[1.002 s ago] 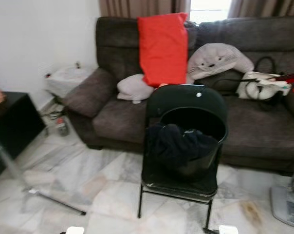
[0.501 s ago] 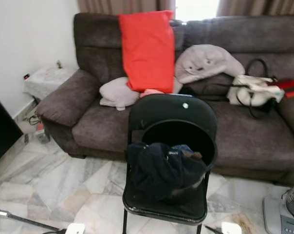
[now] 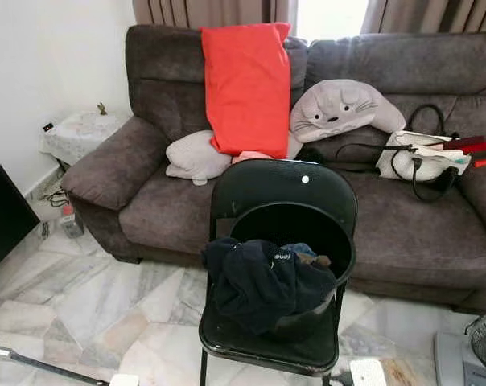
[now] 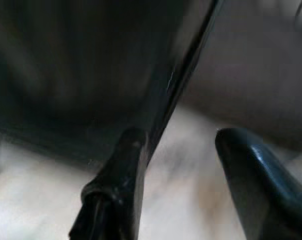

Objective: Hang hanger

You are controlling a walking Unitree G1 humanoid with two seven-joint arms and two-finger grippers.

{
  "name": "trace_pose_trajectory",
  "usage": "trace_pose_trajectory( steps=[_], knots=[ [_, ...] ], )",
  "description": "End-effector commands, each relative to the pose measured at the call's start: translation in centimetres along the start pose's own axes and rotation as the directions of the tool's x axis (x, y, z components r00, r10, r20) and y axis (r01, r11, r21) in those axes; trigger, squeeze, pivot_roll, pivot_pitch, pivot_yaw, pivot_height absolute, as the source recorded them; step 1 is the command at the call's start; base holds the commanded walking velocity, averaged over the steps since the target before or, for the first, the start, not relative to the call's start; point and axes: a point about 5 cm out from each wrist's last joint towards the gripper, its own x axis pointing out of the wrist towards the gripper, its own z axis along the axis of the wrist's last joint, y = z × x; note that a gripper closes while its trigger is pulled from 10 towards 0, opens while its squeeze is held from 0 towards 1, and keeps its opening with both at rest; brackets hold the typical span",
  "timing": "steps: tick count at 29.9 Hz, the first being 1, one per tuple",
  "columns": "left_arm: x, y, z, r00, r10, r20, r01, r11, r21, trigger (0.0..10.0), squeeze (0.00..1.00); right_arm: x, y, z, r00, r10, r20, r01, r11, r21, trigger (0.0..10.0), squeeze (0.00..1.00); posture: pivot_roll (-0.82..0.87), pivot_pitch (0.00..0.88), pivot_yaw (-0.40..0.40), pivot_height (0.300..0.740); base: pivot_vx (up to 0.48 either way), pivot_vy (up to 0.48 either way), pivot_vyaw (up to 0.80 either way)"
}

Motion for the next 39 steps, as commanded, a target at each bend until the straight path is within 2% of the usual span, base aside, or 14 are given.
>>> trace_pose_trajectory(
  steps=[1,5,8,9,11,14,16,18,20,21,26,32,34,39],
  knots=[
    [-0.2,0.6,-0.5,1.000,0.014,-0.016,-0.014,1.000,0.003,10.0,0.00,0.5,-1.1,4.2,0.980,-0.007,0.197,0.015,0.999,-0.039,10.0,0.00,-0.14,0.000,0.056,0.740,0.000,0.000,0.00],
    [-0.2,0.7,-0.5,1.000,0.018,-0.016,-0.017,1.000,0.009,10.0,0.00,-1.5,-2.3,7.8,0.907,-0.027,0.420,0.033,0.999,-0.006,10.0,0.00,-0.14,0.000,0.056,0.740,0.000,0.000,0.00],
    [-0.2,0.8,-0.4,1.000,0.020,-0.015,-0.020,1.000,0.011,10.0,0.00,-2.3,-2.3,9.4,0.874,-0.016,0.486,0.025,1.000,-0.012,10.0,0.00,-0.14,0.000,0.056,0.740,0.000,0.000,0.00],
    [-0.2,0.9,-0.3,1.000,0.022,-0.013,-0.022,1.000,0.013,10.0,0.00,-3.0,-1.7,10.4,0.864,0.038,0.503,-0.033,0.999,-0.019,10.0,0.00,-0.15,0.000,0.061,0.740,0.000,0.000,0.00],
    [-0.2,0.9,-0.3,1.000,0.024,-0.012,-0.024,1.000,0.013,10.0,0.00,-3.3,-1.1,10.4,0.863,0.123,0.489,-0.104,0.992,-0.068,10.0,0.00,-0.15,0.000,0.063,0.740,0.000,0.000,0.00],
    [-0.2,0.9,-0.1,1.000,0.023,-0.012,-0.023,1.000,0.017,10.0,0.00,-3.6,-0.6,10.0,0.863,0.309,0.400,-0.201,0.936,-0.290,10.0,0.00,-0.15,0.000,0.074,0.740,0.000,0.000,0.00],
    [-0.2,0.9,-0.1,1.000,0.022,-0.013,-0.022,1.000,0.020,10.0,0.00,-3.4,-0.2,9.7,0.826,0.466,0.317,-0.288,0.833,-0.472,10.0,0.00,-0.15,0.000,0.081,0.740,0.000,0.000,0.00],
    [-0.1,0.9,0.0,1.000,0.020,-0.013,-0.020,1.000,0.021,10.0,0.00,-3.2,0.3,9.3,0.766,0.611,0.198,-0.347,0.653,-0.673,10.0,0.00,-0.15,0.000,0.085,0.740,0.000,0.000,0.00],
    [-0.1,1.0,0.1,1.000,0.019,-0.013,-0.018,1.000,0.023,10.0,0.00,-3.0,0.3,9.3,0.741,0.659,0.132,-0.360,0.555,-0.750,10.0,0.00,-0.16,0.000,0.087,0.740,0.000,0.000,0.00],
    [-0.1,1.0,0.1,1.000,0.019,-0.013,-0.018,1.000,0.026,10.0,0.00,-2.2,-0.2,10.2,0.746,0.645,0.165,-0.364,0.602,-0.711,10.0,0.00,-0.15,0.000,0.084,0.740,0.000,0.000,0.00],
    [-0.1,1.0,0.2,1.000,0.016,-0.012,-0.016,1.000,0.020,10.0,0.00,-0.4,-0.1,10.7,0.755,0.644,0.127,-0.447,0.647,-0.618,10.0,0.00,-0.13,0.000,0.096,0.740,0.000,0.000,0.00],
    [-0.1,1.0,0.3,1.000,0.011,-0.017,-0.011,1.000,0.028,10.0,0.00,2.7,-0.1,11.2,0.810,0.580,0.087,-0.386,0.640,-0.664,10.0,0.00,-0.14,0.000,0.106,0.740,0.000,0.000,0.00],
    [-0.1,1.0,0.3,1.000,0.010,-0.017,-0.009,1.000,0.030,10.0,0.00,3.5,0.2,11.8,0.798,0.595,0.095,-0.412,0.654,-0.634,10.0,0.00,-0.13,0.000,0.108,0.740,0.000,0.000,0.00],
    [-0.1,1.0,0.4,1.000,0.009,-0.013,-0.009,1.000,0.027,10.0,0.00,3.7,0.7,13.6,0.716,0.677,0.169,-0.530,0.685,-0.500,10.0,0.00,-0.11,0.000,0.108,0.740,0.000,0.000,0.00]
  ],
)
